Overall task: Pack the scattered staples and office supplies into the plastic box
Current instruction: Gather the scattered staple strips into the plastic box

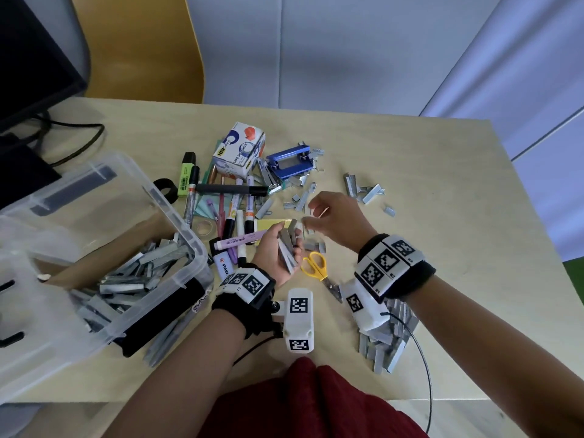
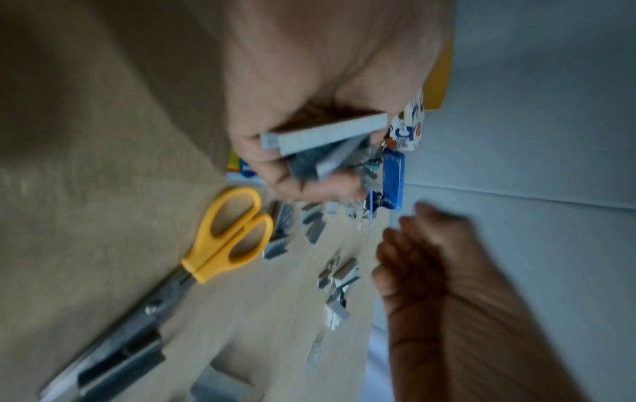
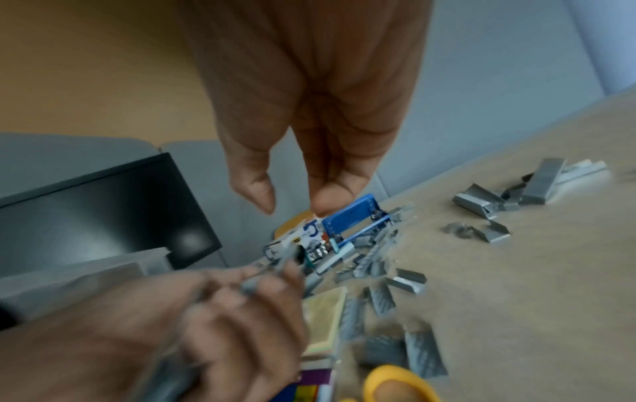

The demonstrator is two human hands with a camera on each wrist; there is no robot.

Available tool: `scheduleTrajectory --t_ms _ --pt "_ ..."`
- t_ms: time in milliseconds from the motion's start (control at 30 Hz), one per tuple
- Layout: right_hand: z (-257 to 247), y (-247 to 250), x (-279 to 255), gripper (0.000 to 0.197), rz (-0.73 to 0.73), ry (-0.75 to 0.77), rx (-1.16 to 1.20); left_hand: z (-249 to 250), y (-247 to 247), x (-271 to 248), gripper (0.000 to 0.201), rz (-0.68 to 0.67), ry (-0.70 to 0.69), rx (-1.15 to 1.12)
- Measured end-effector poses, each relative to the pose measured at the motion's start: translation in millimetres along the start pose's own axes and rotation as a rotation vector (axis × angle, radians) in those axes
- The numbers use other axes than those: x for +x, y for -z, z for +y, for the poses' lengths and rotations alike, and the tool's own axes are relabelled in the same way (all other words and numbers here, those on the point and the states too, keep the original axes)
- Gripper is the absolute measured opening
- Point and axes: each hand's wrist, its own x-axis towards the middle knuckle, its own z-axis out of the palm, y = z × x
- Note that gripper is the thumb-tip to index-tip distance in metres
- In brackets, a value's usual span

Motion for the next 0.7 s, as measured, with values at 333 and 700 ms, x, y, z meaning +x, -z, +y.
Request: scheduleTrajectory --t_ms 333,700 --pt "19.2 -37.7 40.7 0.039 -0.168 -0.1 -0.304 11.8 22.5 0.7 0.041 -0.02 0.001 -0.023" --pt "25.8 -42.9 33.4 0.019 -0.156 -0.071 -0.324 10.3 18.0 1.1 0.037 -0.067 0.011 0.009"
